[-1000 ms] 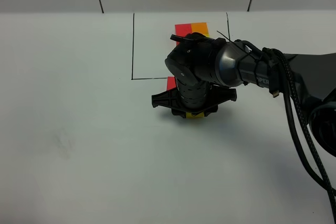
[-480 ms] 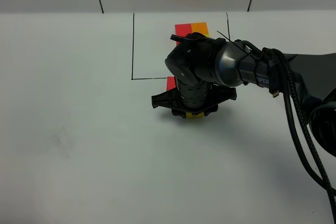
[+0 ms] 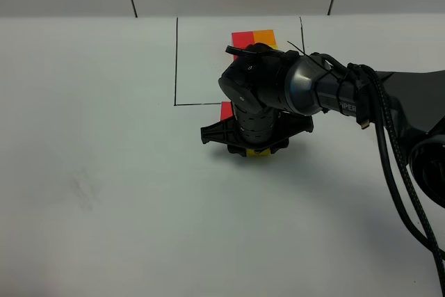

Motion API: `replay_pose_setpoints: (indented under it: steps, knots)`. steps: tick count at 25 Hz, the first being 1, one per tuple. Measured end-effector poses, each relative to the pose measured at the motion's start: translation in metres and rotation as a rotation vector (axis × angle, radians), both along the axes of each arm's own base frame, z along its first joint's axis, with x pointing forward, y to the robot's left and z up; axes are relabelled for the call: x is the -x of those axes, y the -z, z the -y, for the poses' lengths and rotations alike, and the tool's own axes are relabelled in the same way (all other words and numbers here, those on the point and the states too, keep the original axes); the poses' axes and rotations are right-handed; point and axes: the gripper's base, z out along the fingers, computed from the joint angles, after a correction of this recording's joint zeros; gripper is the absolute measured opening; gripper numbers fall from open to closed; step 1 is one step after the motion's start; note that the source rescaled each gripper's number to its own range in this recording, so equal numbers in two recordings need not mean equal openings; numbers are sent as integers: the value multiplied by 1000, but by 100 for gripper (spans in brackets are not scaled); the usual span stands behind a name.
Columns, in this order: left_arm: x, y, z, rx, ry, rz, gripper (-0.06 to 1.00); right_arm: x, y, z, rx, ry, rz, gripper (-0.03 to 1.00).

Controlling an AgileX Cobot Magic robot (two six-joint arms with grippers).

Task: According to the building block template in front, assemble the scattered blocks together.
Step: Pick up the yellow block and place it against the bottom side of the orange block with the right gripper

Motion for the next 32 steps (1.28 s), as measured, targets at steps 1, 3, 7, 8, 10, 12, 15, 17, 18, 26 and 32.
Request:
replay_pose_setpoints:
  steps: [1, 3, 7, 8, 10, 12, 15, 17, 18, 26, 32]
  knots:
    - [0, 0, 0, 0, 0, 0, 68, 0, 0, 0, 1, -1, 1, 0]
    - [0, 0, 0, 0, 0, 0, 68, 0, 0, 0, 1, 0, 1, 0]
    - [0, 0, 0, 0, 0, 0, 68, 0, 0, 0, -1, 8, 2, 0]
    - [0, 0, 0, 0, 0, 0, 68, 0, 0, 0, -3, 13, 2, 0]
    - [0, 0, 0, 0, 0, 0, 68, 0, 0, 0, -4, 17, 2, 0]
    - [0, 0, 0, 0, 0, 0, 68, 0, 0, 0, -5, 21, 3, 0]
    - [0, 0, 0, 0, 0, 0, 68, 0, 0, 0, -7, 24, 4, 0]
    - [0, 0, 0, 0, 0, 0, 68, 0, 0, 0, -6, 24, 5, 0]
    - [0, 0, 0, 0, 0, 0, 68, 0, 0, 0, -6, 24, 6, 0]
    - [0, 0, 0, -1, 0, 0, 68, -1, 0, 0, -1, 22, 17, 0]
    - [0, 0, 0, -1, 0, 0, 68, -3, 0, 1, 9, 13, 29, 0]
